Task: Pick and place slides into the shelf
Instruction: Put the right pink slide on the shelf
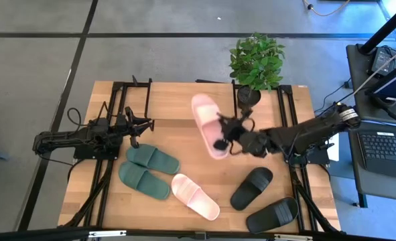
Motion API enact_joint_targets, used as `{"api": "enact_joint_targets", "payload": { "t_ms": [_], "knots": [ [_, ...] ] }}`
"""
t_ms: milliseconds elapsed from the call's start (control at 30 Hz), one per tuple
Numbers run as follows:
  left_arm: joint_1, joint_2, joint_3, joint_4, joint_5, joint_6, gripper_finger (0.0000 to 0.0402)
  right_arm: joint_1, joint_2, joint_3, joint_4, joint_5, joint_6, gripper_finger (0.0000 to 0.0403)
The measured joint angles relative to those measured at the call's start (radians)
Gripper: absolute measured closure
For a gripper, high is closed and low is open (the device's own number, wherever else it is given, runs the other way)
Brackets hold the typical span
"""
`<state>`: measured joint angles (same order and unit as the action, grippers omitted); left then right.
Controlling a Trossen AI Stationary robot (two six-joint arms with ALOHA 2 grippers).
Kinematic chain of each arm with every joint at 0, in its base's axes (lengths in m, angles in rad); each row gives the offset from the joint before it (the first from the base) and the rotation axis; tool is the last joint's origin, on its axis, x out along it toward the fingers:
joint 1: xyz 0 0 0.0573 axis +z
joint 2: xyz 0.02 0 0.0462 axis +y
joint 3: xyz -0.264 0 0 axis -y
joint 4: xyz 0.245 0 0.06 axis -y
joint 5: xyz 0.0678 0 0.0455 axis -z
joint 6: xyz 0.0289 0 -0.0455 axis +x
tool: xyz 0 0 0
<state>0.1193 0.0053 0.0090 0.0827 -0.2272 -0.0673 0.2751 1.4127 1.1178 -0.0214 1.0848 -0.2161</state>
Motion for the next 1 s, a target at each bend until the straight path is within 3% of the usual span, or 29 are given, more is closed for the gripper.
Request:
{"api": "enact_joint_targets", "payload": {
  "t_ms": [100, 333, 500, 833, 1000],
  "knots": [
    [0.000, 0.000, 0.000, 0.000, 0.000, 0.000, 0.0325, -0.082, 0.003, 0.081, -0.140, -0.019, 0.028, 0.0390],
    [0.000, 0.000, 0.000, 0.000, 0.000, 0.015, 0.0325, -0.290, 0.011, 0.100, -0.264, -0.248, 0.110, 0.0390],
    [0.000, 0.000, 0.000, 0.000, 0.000, 0.035, 0.0325, -0.392, 0.051, 0.100, -0.343, -0.245, 0.187, 0.0390],
    [0.000, 0.000, 0.000, 0.000, 0.000, 0.052, 0.0325, -0.474, 0.152, 0.100, -0.346, -0.255, 0.184, 0.0390],
    [0.000, 0.000, 0.000, -0.001, 0.000, 0.052, 0.0325, -0.512, 0.174, 0.099, -0.353, -0.350, 0.168, 0.0390]
  ]
}}
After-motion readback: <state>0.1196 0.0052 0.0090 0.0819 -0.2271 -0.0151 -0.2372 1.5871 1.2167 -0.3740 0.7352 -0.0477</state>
